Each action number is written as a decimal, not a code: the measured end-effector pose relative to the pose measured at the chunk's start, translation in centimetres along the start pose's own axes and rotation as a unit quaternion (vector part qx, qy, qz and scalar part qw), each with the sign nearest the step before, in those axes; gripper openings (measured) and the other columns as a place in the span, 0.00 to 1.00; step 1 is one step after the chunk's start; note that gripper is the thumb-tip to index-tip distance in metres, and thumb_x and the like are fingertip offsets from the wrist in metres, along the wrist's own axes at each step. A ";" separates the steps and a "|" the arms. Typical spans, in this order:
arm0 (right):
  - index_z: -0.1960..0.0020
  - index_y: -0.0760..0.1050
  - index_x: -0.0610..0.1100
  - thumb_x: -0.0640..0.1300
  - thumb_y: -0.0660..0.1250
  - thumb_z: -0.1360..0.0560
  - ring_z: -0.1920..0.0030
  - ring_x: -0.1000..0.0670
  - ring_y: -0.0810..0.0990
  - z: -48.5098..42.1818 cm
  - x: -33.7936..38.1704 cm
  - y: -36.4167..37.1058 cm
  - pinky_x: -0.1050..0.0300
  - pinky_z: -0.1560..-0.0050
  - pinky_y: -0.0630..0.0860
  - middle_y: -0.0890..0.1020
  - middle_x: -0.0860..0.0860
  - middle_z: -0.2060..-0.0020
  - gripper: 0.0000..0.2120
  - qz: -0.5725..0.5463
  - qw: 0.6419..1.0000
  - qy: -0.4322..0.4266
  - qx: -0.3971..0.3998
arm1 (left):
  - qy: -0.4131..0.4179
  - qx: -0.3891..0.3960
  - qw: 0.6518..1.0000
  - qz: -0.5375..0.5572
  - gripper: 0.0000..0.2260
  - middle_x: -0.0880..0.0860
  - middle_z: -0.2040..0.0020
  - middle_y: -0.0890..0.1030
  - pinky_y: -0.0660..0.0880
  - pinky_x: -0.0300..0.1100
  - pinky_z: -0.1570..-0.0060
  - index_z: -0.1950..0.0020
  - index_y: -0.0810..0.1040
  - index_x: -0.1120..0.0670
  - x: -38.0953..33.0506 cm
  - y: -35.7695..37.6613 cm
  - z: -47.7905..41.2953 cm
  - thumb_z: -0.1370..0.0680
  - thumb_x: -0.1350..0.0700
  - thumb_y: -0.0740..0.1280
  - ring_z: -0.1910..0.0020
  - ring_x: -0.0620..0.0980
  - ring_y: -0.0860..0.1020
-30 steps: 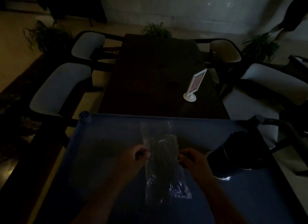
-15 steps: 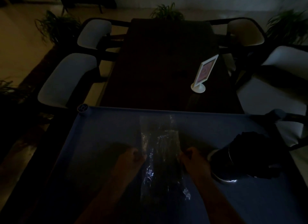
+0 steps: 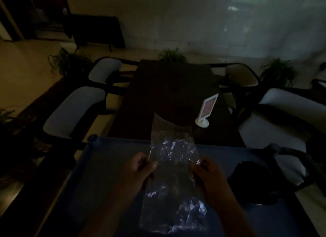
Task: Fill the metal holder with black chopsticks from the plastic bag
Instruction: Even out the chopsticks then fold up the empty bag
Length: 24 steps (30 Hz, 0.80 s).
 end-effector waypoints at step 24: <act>0.46 0.79 0.65 0.31 0.59 0.21 0.62 0.52 0.85 6.8 11.8 2.6 0.61 0.66 0.79 0.85 0.54 0.56 0.27 0.091 0.974 -0.196 0.065 | 0.239 0.023 0.964 -0.111 0.20 0.44 0.51 0.82 0.81 0.43 0.59 0.38 0.76 0.37 -9.3 -4.0 4.7 0.29 0.36 0.68 0.53 0.45 0.83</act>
Point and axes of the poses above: each hand's wrist, its own z-axis away from the middle knuckle, its own y-axis out of the palm, x = y × z, the point moved 8 cm from there along -z, towards the middle knuckle
